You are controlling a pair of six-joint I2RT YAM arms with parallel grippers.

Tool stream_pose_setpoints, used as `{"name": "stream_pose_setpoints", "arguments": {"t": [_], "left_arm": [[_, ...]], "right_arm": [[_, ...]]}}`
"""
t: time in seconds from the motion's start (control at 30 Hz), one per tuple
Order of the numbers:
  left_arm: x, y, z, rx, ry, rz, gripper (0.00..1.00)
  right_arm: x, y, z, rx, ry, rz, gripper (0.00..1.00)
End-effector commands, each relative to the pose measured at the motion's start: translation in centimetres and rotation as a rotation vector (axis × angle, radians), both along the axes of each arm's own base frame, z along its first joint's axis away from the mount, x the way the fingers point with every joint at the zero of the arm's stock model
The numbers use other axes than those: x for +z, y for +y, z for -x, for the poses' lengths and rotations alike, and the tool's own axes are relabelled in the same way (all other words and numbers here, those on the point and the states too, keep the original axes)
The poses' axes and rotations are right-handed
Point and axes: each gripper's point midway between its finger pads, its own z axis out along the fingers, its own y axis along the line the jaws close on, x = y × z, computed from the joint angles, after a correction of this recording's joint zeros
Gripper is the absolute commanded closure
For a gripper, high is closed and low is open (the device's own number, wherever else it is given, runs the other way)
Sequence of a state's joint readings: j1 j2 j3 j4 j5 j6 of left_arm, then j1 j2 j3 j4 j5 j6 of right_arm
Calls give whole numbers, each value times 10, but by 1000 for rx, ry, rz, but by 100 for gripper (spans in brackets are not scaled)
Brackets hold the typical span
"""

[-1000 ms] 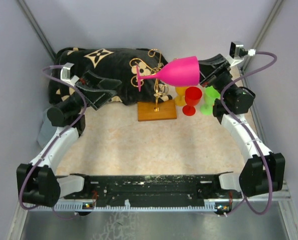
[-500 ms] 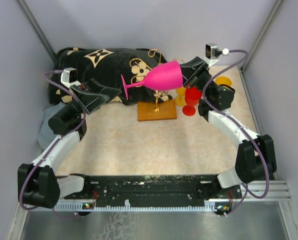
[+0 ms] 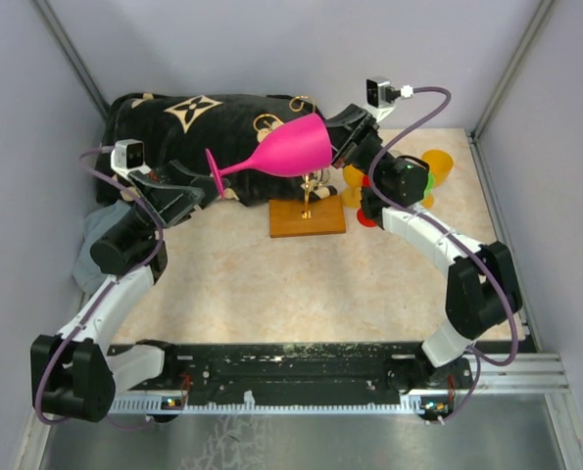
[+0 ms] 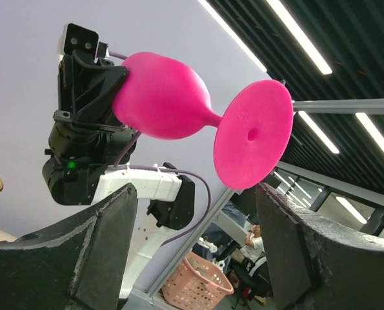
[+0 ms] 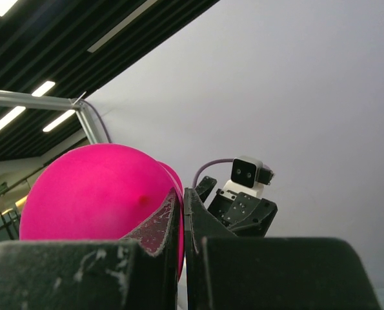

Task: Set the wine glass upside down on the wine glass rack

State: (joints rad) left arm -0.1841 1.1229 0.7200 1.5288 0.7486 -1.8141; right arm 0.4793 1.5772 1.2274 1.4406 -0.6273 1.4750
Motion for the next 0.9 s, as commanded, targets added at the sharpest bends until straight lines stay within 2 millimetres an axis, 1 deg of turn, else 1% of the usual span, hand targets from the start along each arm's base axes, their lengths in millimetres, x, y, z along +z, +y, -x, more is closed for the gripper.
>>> {"name": "stream_pose_setpoints", "arguments": {"t": [0.0, 0.17, 0.37, 0.4, 0.5, 0.53, 0.83, 0.87], "left_arm": [[24, 15, 57, -15, -257, 105, 22], [34, 21, 65, -20, -269, 142, 22], [39, 27, 73, -26, -262, 183, 29], [39, 27, 74, -30, -261, 183, 31], [41, 29, 74, -30, -253, 200, 47], [42, 31, 74, -30, -251, 208, 50], [42, 32, 76, -33, -244, 218, 51], [42, 32, 77, -33, -247, 219, 52]], "right_arm": [[22, -3, 17, 12, -93, -91, 100], [21, 11, 21, 44, -91, -97, 100], [24, 15, 22, 52, -93, -104, 100], [25, 16, 23, 52, -94, -104, 100], [25, 19, 24, 53, -95, -101, 100], [24, 20, 24, 55, -94, -100, 100], [25, 22, 28, 61, -98, -103, 100], [20, 27, 23, 63, -86, -95, 100]]}}
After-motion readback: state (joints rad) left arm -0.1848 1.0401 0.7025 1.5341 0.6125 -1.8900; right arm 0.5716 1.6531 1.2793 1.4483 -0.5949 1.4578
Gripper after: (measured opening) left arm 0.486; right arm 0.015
